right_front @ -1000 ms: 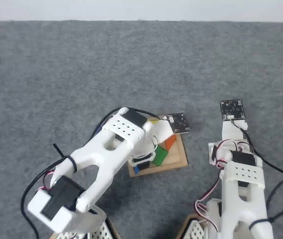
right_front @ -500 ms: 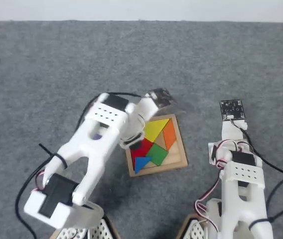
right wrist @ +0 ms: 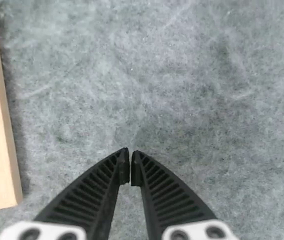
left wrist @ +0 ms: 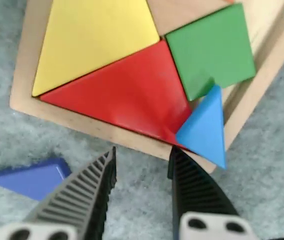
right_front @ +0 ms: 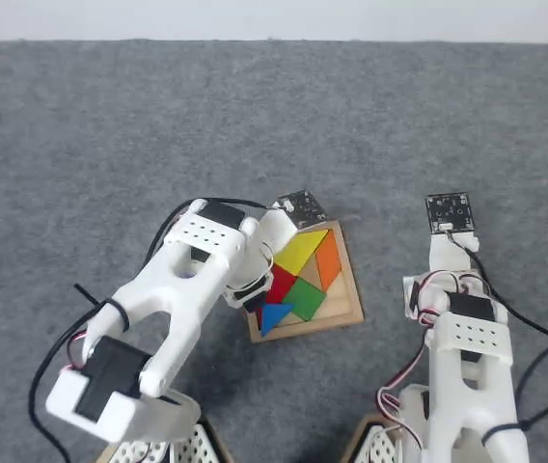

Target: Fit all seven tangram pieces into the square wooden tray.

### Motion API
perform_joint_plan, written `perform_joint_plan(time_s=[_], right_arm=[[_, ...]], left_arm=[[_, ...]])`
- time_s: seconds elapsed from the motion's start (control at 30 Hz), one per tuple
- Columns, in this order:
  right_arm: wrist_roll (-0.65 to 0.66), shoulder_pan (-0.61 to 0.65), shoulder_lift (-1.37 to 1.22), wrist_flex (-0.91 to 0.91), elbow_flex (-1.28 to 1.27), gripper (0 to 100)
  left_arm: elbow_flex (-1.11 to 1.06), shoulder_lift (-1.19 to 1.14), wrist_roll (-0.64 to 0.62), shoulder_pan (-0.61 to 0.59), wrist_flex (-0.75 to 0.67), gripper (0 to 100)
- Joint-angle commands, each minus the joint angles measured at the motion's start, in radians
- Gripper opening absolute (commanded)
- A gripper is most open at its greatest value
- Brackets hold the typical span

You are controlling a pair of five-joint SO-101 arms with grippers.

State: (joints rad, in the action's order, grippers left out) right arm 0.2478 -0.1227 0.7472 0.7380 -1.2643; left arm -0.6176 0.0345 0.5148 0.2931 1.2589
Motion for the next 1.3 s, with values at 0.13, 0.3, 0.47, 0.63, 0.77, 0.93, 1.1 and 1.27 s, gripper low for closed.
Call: perform_joint_plan(time_s=[0.13,0.3,0.47,0.63,0.77,0.93,1.1,1.27], right_arm=[[0.006,0.005,0.031,-0.019,0.009,0.6],[0.006,0.005,0.031,-0.019,0.009,0.6],[0.006,0.005,0.031,-0.019,0.009,0.6],[0.006,0.005,0.031,-0.019,0.009,0.6],[0.008,0.005,0.031,-0.019,0.009,0.6],[0.012,0.007,0.033,-0.019,-0.002,0.6],[0.012,0.007,0.033,-0.021,-0.003,0.6],[0.011,0.007,0.033,-0.021,-0.005,0.6]], left_arm=[[0.031,0.034,-0.041,0.084,-0.018,16],[0.068,0.032,-0.051,0.091,-0.018,17],[0.119,0.043,-0.074,0.071,-0.012,17],[0.139,0.040,-0.094,0.121,0.028,16],[0.088,0.038,-0.101,0.115,-0.008,17],[0.096,0.034,-0.310,-0.152,-0.071,17],[0.097,0.032,-0.302,-0.325,-0.071,17],[0.064,0.029,-0.278,-0.339,-0.087,17]])
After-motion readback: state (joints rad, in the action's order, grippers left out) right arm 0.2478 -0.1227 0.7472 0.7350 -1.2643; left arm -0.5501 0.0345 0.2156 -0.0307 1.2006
